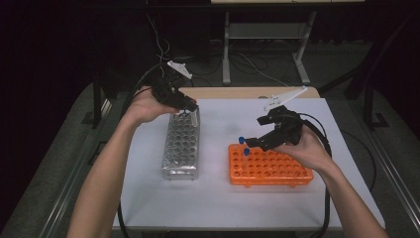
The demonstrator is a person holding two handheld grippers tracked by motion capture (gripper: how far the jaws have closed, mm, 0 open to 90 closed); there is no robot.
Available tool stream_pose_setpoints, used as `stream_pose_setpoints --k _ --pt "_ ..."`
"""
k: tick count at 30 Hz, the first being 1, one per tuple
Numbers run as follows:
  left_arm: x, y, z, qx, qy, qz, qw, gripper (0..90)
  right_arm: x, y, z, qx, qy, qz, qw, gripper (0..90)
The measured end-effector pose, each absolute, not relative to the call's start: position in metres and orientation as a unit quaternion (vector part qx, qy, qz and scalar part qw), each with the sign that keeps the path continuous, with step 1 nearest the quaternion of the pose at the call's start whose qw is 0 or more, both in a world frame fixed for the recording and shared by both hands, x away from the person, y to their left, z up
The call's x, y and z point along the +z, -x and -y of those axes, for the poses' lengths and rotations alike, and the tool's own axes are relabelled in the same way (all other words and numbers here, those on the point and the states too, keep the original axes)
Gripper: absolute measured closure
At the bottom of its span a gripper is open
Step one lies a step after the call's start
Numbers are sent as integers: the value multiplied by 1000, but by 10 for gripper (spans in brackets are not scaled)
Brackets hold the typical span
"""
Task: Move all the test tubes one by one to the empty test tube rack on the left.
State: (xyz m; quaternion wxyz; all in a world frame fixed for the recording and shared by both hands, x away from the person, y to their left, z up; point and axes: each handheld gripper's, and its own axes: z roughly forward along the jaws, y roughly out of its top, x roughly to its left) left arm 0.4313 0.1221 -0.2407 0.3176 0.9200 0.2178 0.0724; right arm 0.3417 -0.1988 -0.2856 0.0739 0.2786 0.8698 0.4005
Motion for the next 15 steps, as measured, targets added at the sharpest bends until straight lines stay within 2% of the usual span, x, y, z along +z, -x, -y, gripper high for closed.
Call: stream_pose_setpoints --k 1,15 --pt "-241 -434 -123 73 -918 -222 319 744 -287 -341 203 399 -287 -867 81 2" --pt "-260 -467 -134 75 -910 -262 314 744 -309 -330 249 398 -327 -854 76 2"
